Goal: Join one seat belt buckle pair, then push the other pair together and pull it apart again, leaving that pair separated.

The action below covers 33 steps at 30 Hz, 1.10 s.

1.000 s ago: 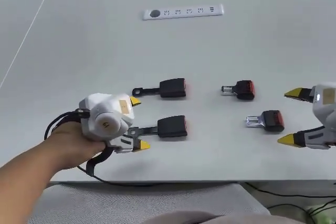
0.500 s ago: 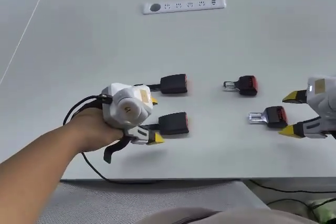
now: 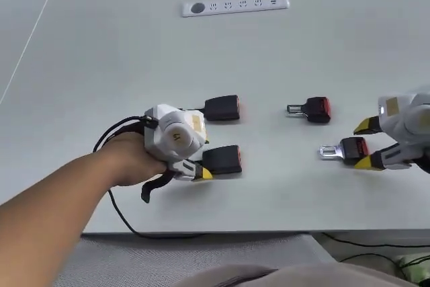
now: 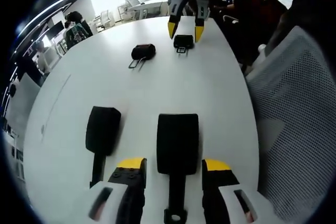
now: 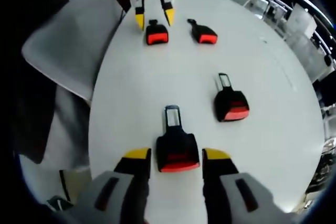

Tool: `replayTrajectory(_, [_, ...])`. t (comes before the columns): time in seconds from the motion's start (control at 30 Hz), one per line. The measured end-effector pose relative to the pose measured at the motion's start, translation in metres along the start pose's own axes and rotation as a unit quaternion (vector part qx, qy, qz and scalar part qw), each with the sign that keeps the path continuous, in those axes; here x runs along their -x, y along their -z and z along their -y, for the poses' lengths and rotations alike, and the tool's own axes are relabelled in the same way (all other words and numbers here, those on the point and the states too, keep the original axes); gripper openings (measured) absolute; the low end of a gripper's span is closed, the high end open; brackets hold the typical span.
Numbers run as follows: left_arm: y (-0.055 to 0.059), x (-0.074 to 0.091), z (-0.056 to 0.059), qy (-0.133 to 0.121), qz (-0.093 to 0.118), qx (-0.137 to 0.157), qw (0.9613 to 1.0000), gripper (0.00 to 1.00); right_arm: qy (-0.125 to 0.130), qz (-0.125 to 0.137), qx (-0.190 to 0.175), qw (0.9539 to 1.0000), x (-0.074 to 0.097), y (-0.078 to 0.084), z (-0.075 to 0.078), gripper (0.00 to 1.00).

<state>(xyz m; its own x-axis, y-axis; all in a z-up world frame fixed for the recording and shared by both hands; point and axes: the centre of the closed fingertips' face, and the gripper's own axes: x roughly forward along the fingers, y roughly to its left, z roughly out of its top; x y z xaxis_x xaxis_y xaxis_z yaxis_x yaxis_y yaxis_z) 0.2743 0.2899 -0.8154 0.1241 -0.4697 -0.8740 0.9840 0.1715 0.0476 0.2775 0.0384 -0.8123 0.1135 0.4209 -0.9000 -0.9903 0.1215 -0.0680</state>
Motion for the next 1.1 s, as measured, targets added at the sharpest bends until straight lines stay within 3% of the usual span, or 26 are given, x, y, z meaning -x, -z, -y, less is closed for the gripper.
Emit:
replayTrajectory(0.17, [-0.003, -0.006, 0.001, 0.008, -0.003, -0.012, 0.9999, 0.42, -0.014, -0.011, 0.004, 0.9998, -0.003, 0.003, -0.001, 0.37])
replayTrajectory(0.37, [0.003, -0.011, 0.003, 0.012, -0.02, -0.036, 0.9991, 0.35, -0.02, -0.028, 0.01, 0.9994, -0.006, 0.012, 0.001, 0.35])
replayTrajectory(0.7, [0.003, -0.011, 0.004, 0.027, -0.029, -0.032, 0.9987, 0.33, -0.03, -0.035, 0.022, 0.9987, -0.007, 0.012, 0.0, 0.34])
replayTrajectory(1.1, [0.004, -0.011, 0.005, 0.037, -0.022, -0.029, 0.9987, 0.32, -0.034, -0.05, 0.053, 0.9967, -0.007, 0.012, -0.001, 0.34])
